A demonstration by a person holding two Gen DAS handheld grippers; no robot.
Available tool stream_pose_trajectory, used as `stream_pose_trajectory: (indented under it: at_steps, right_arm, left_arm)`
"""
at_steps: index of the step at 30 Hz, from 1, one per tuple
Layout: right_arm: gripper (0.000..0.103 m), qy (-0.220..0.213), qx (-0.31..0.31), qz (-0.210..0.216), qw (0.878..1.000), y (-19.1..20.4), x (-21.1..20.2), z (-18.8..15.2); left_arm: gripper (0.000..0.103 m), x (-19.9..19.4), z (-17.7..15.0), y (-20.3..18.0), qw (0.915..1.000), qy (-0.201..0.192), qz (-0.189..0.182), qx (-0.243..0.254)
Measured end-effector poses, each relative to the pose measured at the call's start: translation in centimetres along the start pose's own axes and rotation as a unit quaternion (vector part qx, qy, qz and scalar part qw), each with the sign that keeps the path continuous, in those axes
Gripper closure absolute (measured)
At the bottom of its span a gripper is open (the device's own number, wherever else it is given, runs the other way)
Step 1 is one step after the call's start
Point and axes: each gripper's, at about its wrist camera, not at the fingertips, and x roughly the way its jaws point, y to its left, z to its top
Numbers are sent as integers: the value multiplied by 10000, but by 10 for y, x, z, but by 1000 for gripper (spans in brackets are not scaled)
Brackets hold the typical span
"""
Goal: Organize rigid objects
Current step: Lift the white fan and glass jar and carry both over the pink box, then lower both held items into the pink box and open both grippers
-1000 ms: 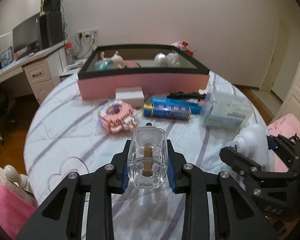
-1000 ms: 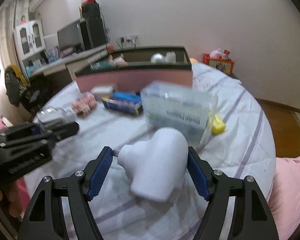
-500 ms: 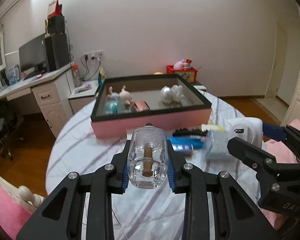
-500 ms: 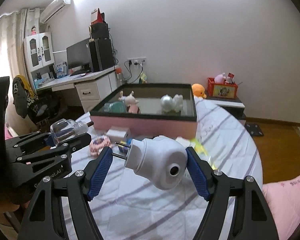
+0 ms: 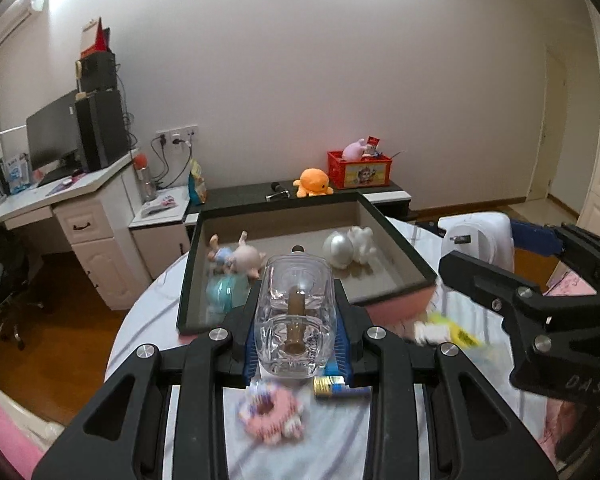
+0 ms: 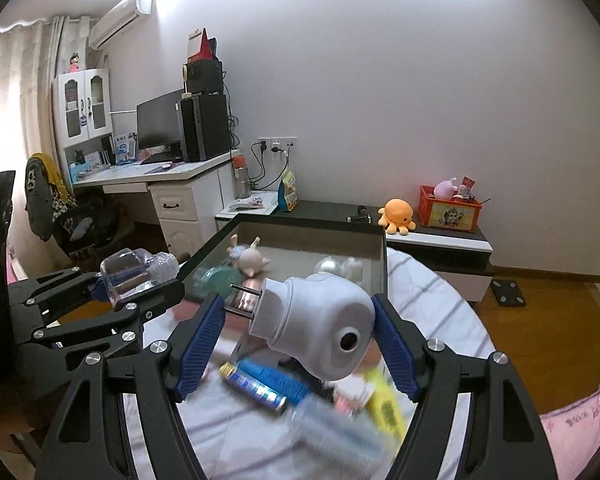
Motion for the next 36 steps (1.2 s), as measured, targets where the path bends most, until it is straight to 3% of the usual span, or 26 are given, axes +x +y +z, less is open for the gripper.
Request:
stream_pose_trajectory:
  at_steps: [6,14,24,26,29,33,36]
  right_arm:
    - [28,343,57,95,9993,-17,52,27]
    - [28,1069,41,126,9942,-23,120,8]
    - [28,1603,-26,102,9870,-30,144,6]
    - [28,1687,-24,100,9856,-30,146,6]
    - [28,1811,-24,64,9834,-32,149,5]
    - [28,1865,9,35,9824,-33,147,4]
    - [24,1736,77,2,9848,-36,139,6]
  left_arm:
    - [73,66,27,18,9990,435,48,-68]
    - [73,133,19,20,9943,1058,84,-92]
    - [70,151,7,28,9903,1362,239,-149]
    - [63,150,5,27,9909,1325,214,-138]
    - [39,147,2,32,9908,1296,326,-200]
    - [21,140,2,33,9910,1295,-50,-343]
    - [17,126,4,32,9924,1173,-25,-373]
